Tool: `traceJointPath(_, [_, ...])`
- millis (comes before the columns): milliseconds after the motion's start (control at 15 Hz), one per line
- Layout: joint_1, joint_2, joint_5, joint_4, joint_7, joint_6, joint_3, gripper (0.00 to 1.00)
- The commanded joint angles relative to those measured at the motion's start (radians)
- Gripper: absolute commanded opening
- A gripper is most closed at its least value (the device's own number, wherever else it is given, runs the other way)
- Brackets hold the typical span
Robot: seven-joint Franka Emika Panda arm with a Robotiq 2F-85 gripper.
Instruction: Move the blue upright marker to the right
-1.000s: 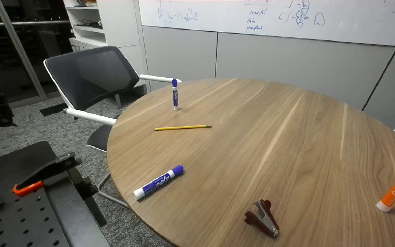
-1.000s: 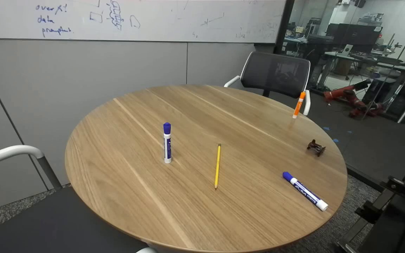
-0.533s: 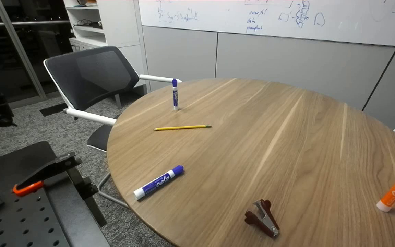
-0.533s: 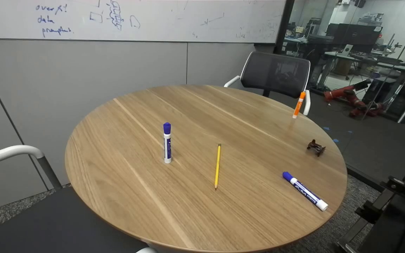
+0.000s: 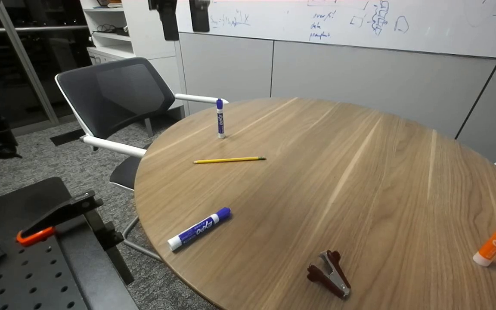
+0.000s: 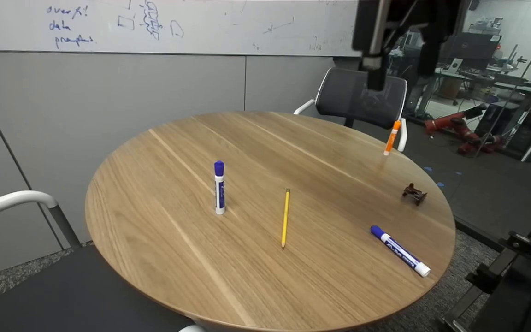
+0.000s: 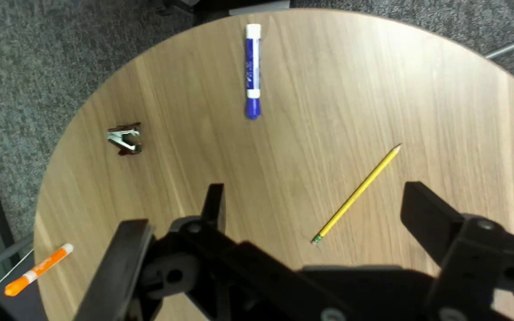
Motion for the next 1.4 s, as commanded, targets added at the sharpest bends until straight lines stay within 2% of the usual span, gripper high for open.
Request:
traceJointPath(0, [0.087, 0.189, 0.065, 0.152, 0.098, 0.045, -0.020, 1.00])
traceJointPath(333, [0.171, 0.392, 0.159, 0.333, 0.183, 0.152, -0.062, 1.00])
traceJointPath(667, [0.215, 0.558, 0.173, 0.513, 0.246, 0.201, -0.126, 1.00])
traceJointPath(1000, [0.259, 0.695, 0.166, 0.663, 0.297, 0.215, -0.159, 1.00])
traceJointPath(1333, [0.296, 0.781, 0.165, 0.766, 0.327, 0.202, -0.169, 1.00])
